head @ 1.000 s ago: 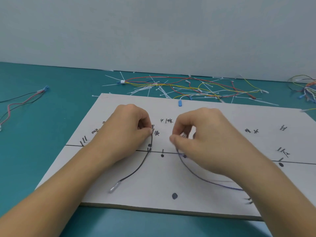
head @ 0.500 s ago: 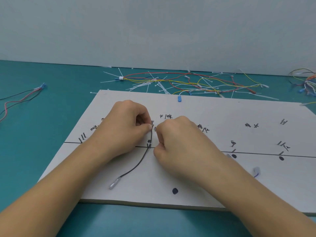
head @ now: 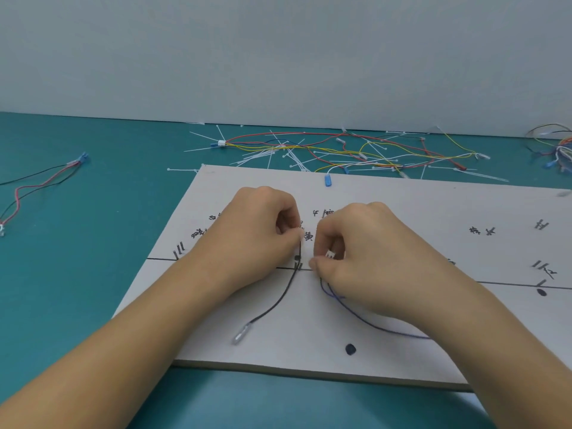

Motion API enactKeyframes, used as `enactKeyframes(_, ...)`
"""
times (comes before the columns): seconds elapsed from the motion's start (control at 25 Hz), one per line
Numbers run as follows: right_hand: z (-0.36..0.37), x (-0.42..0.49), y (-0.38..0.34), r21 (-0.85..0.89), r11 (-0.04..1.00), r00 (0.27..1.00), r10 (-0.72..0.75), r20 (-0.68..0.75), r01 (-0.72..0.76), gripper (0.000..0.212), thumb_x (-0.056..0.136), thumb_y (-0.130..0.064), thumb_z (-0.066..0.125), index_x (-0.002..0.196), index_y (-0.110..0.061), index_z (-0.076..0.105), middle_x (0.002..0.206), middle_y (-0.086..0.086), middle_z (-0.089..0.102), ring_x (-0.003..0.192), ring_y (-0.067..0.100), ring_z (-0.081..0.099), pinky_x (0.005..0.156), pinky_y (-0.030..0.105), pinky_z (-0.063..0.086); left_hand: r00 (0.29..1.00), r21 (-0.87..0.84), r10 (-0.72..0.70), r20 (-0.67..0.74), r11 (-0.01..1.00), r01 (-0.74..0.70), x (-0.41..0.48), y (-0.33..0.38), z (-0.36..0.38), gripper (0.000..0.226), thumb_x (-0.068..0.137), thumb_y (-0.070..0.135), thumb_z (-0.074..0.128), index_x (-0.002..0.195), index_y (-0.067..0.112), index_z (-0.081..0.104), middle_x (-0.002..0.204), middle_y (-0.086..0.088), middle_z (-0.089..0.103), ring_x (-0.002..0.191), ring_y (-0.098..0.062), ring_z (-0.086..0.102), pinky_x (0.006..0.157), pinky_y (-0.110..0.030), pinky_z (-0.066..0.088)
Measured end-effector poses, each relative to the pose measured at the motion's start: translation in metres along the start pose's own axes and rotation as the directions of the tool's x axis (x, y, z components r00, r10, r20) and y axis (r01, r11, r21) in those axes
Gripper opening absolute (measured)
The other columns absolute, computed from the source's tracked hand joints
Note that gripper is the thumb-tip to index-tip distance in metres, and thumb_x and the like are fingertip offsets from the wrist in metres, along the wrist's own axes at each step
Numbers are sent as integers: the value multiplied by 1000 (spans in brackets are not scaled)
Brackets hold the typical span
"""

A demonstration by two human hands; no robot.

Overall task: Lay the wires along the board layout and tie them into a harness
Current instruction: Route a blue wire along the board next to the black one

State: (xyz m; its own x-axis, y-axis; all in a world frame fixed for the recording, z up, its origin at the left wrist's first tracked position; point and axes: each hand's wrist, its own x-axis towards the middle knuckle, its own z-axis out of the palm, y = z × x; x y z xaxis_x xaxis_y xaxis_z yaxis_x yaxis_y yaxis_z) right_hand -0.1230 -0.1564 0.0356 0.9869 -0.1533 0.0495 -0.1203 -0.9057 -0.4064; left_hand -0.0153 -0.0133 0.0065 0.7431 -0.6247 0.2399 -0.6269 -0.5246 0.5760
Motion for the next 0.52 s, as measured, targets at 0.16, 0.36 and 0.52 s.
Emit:
enactKeyframes(0.16, -5, -6, -16, 768, 629, 993, -63, -100, 118, 14, 79, -14, 81, 85, -19, 70, 69, 10, 65, 45, 12, 57, 42, 23, 44, 996, -283, 50, -71, 957, -69, -6, 6, -8, 6, 74, 26, 63, 68, 27, 63, 62, 8, 61, 59, -18, 56, 52, -30, 42)
enactKeyframes(0.36, -14, 0, -11, 984, 150, 985, 127, -114, 94, 24, 75, -9, 79, 89, -7, 59, 65, 9, 63, 51, 20, 58, 41, 24, 43, 992, -737, 97, 86, 675, -2, -10, 18, -9, 40, 100, 29, 49, 69, 19, 73, 66, -2, 67, 54, -22, 53, 51, -32, 38)
enactKeyframes(0.52, -15, 8, -1, 986, 152, 968, 231, -97, 63, 22, 74, -9, 78, 89, -9, 62, 74, 8, 65, 60, 20, 62, 42, 23, 43, 984, -809, 102, 148, 585, 61, -11, 16, -6, 32, 96, 31, 59, 81, 10, 77, 72, -12, 72, 58, -23, 61, 52, -30, 46)
